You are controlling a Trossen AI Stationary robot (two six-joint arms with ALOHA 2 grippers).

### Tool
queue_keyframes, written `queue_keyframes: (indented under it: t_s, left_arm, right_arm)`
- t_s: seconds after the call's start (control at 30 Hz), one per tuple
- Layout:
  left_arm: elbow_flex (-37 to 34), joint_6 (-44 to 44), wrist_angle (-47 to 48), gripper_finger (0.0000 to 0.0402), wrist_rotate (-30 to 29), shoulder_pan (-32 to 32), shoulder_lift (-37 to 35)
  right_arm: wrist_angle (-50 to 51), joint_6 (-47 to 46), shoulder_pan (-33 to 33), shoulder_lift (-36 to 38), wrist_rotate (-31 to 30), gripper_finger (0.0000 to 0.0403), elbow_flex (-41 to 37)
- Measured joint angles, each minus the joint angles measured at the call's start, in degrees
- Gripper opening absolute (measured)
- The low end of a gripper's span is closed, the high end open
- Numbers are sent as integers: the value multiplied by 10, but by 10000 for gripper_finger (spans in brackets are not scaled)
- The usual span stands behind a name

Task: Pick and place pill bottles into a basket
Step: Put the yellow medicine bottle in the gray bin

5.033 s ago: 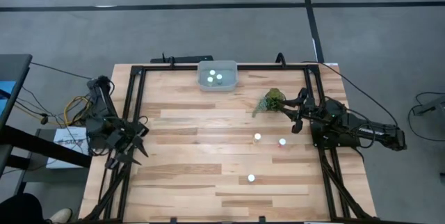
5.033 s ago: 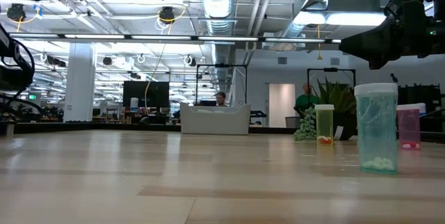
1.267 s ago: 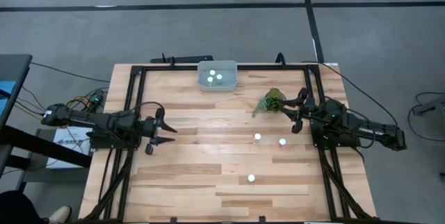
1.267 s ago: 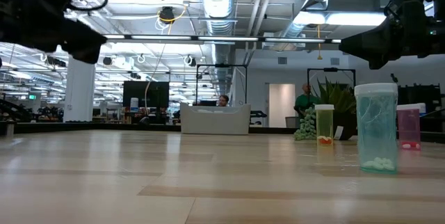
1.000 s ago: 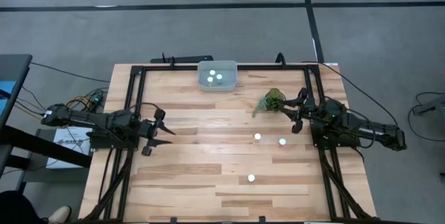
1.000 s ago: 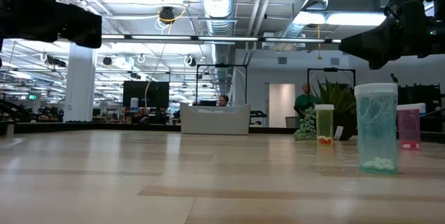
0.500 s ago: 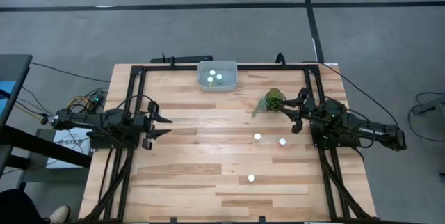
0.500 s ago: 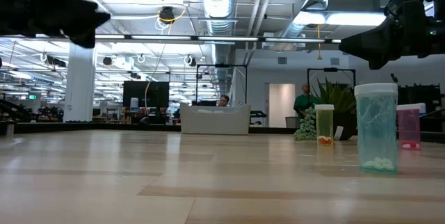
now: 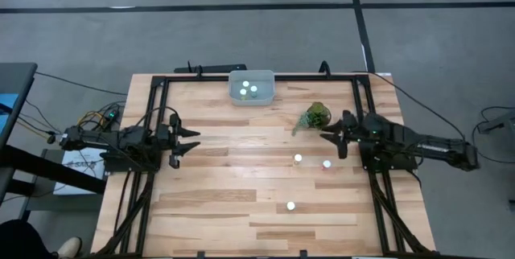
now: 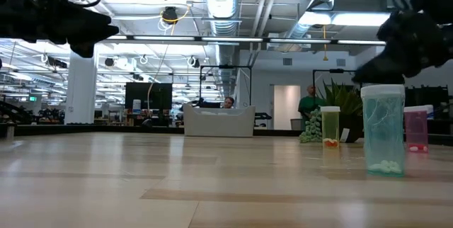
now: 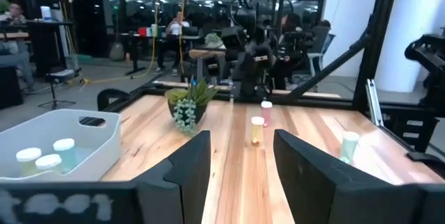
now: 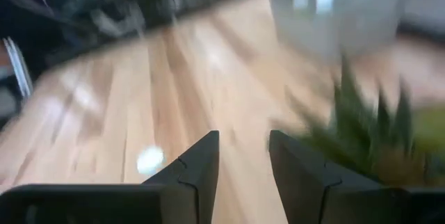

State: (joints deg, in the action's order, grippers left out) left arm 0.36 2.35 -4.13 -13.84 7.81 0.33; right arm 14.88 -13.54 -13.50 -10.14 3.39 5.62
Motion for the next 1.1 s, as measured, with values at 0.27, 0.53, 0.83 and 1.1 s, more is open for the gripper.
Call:
queue_keyframes:
  t_s: [0.27,0.53,0.83,1.1]
  left_arm:
    - [0,6,1,146,11,0,0]
    - [0,2,2,147,11,0,0]
    - [0,-1,2,147,12,0,0]
    - [0,3,2,147,12,0,0]
  right_arm:
    - [52,-12,6,-109,32,121,87]
    - [80,-77,78,-185,27,121,183]
    - [209,-62,166,-354,-5,121,310]
    - [237,-20,195,-496,-38,121,371]
